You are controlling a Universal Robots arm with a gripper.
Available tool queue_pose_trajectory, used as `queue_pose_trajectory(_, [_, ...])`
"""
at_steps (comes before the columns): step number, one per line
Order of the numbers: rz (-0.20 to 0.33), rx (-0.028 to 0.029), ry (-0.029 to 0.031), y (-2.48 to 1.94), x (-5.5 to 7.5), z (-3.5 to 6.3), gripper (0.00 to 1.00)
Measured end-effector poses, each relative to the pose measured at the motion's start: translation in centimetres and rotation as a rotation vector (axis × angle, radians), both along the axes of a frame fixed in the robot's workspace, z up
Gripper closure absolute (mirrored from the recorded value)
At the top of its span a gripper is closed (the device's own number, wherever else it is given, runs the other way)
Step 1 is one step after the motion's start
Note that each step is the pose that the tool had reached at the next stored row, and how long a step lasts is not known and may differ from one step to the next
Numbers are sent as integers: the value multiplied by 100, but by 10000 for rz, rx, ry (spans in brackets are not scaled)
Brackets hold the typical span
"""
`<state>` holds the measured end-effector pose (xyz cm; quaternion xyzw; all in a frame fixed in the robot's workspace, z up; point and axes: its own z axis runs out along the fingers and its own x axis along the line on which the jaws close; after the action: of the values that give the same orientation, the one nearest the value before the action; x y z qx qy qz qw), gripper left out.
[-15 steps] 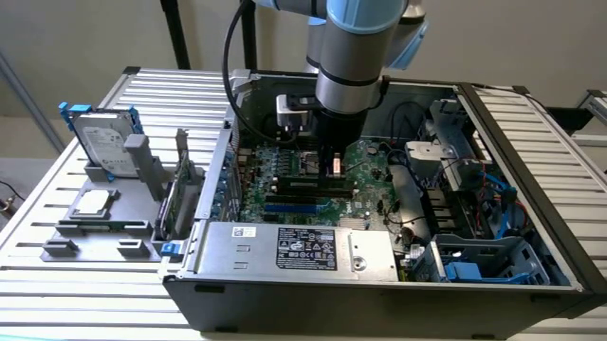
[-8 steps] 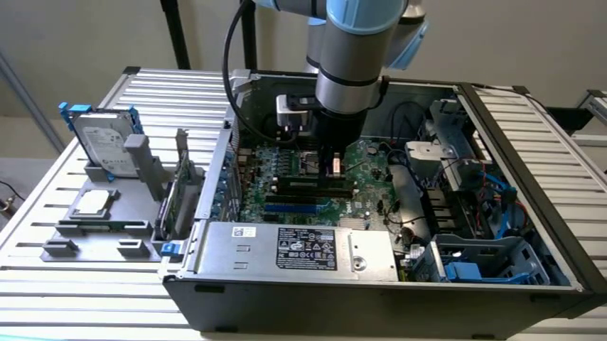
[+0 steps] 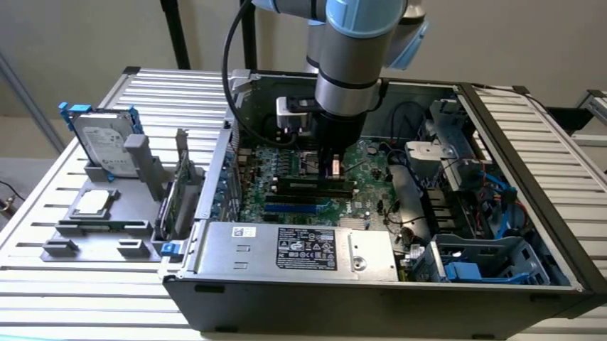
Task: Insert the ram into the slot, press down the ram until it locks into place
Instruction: 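Insert the ram into the slot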
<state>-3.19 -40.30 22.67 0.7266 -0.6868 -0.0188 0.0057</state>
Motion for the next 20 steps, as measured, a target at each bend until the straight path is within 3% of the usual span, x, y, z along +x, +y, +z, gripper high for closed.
queue_pose_trajectory(20, [-178, -1, 0, 11, 0, -34, 87])
